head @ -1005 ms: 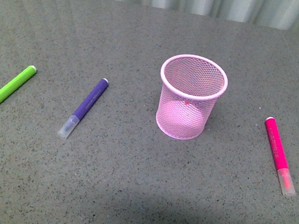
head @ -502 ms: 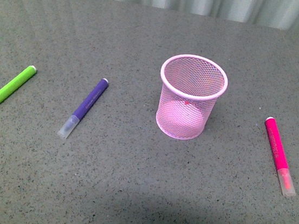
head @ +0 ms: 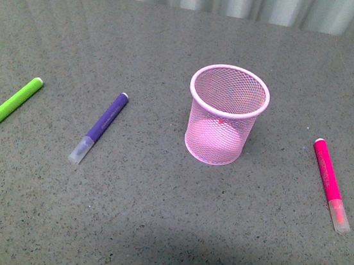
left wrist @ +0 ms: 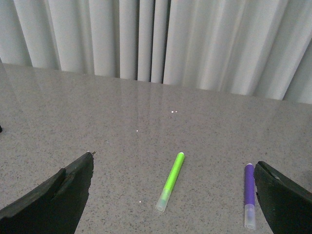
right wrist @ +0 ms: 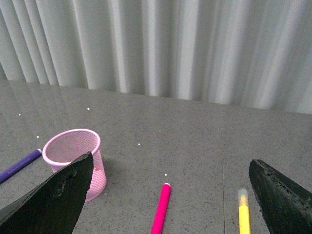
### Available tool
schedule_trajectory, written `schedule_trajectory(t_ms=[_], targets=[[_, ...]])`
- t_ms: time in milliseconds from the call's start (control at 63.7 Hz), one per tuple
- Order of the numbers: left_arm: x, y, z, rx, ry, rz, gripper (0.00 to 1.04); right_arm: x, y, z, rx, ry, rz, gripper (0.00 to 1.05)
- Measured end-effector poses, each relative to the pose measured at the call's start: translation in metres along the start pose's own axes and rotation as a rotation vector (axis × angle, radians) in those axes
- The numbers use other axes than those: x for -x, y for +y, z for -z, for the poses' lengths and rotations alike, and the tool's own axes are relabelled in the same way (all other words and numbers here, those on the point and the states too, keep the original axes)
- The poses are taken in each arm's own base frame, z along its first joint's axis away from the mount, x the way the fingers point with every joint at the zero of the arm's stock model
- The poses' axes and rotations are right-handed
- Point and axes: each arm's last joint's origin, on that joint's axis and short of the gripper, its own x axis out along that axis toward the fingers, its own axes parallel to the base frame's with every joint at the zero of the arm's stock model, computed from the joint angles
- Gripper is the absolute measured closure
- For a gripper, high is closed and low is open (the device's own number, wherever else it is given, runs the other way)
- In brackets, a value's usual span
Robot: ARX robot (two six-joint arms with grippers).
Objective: Insert purple and pink pens into pink cup
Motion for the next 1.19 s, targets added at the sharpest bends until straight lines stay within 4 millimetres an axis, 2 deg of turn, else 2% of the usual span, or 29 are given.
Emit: schedule_trajectory(t_ms=[706,722,753,769,785,816,848,879,1005,1193], targets=[[0.0,0.0,0.0,0.006,0.004,-0.008,0.08,0.0,0.0,0.0,0.0,0.0,0.0,0.07],[-0.001,0.0,0.001,0.013,0.027,-0.027,0.08,0.0,0.0,0.0,0.0,0.0,0.0,0.07],[0.0,-0.001,-0.001,0.092,0.179,-0.137,0.08,0.0,0.0,0.0,0.0,0.0,-0.001,0.07],[-0.001,0.0,-0.003,0.144,0.256,-0.245,0.08,0.0,0.0,0.0,0.0,0.001,0.001,0.07],[-0.004,0.002,-0.009,0.176,0.36,-0.36,0.08,0.0,0.0,0.0,0.0,0.0,0.002,0.07],[-0.013,0.007,-0.018,0.239,0.384,-0.561,0.08,0.0,0.0,0.0,0.0,0.0,-0.003,0.07],[-0.029,0.014,-0.034,0.328,0.347,-0.691,0.08,0.0,0.0,0.0,0.0,0.0,-0.003,0.07],[-0.041,0.02,-0.044,0.361,0.321,-0.726,0.08,0.0,0.0,0.0,0.0,0.0,0.0,0.07],[-0.083,0.039,-0.081,0.448,0.251,-0.726,0.08,0.0,0.0,0.0,0.0,0.0,0.0,0.07],[-0.142,0.059,-0.126,0.442,0.25,-0.698,0.08,0.0,0.0,0.0,0.0,0.0,0.0,0.07]])
